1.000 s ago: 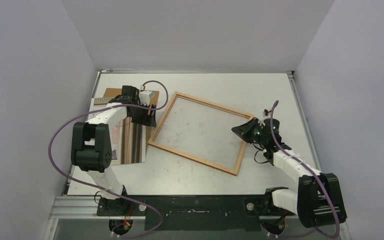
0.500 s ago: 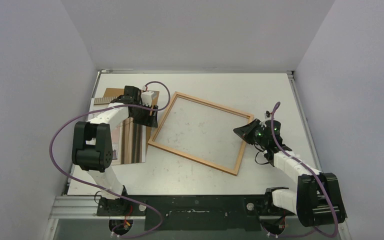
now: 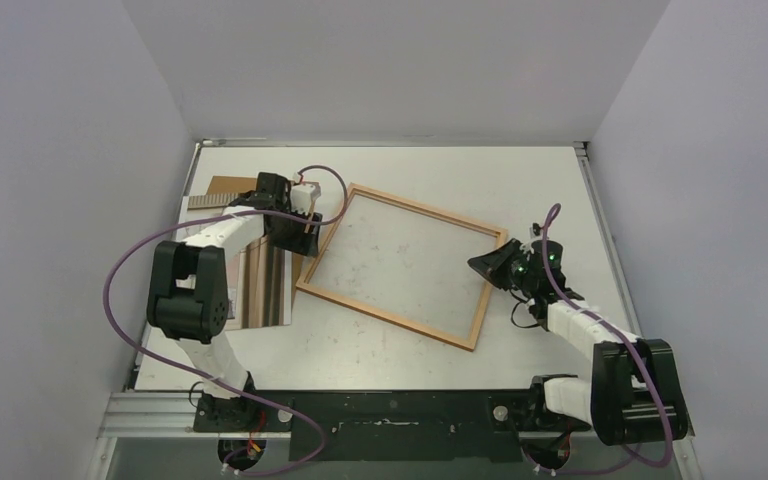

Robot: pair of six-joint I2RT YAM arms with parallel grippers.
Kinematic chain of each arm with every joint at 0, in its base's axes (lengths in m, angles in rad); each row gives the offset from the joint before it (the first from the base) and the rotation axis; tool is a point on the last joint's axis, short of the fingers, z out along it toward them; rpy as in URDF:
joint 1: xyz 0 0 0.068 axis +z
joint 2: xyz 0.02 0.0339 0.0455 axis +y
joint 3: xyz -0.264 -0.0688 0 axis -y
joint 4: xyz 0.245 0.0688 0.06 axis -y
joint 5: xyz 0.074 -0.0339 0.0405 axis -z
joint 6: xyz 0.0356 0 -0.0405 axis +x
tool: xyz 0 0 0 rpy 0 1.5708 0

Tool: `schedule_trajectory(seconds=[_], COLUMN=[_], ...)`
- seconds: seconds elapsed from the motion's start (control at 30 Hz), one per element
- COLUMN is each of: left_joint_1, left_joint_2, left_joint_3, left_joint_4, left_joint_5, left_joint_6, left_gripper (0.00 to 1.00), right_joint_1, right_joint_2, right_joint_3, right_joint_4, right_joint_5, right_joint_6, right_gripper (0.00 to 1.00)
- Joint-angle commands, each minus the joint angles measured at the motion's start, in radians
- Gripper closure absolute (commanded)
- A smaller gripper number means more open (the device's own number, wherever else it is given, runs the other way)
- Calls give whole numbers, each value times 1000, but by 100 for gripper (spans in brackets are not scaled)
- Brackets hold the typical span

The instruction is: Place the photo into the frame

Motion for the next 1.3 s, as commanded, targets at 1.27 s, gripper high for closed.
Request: schedule_trajectory(seconds=[1.27], left_joint_1=[-88], left_joint_2=[60], left_joint_3=[7], left_joint_4=[121], left_joint_5=[-188], left_joint_6=[66], left_gripper=[44], right_joint_1=[-51], right_joint_2=[34], right_joint_3=[-5], right_joint_4=[87], right_joint_5=[-97], right_joint_6=[-20], right_gripper=[95])
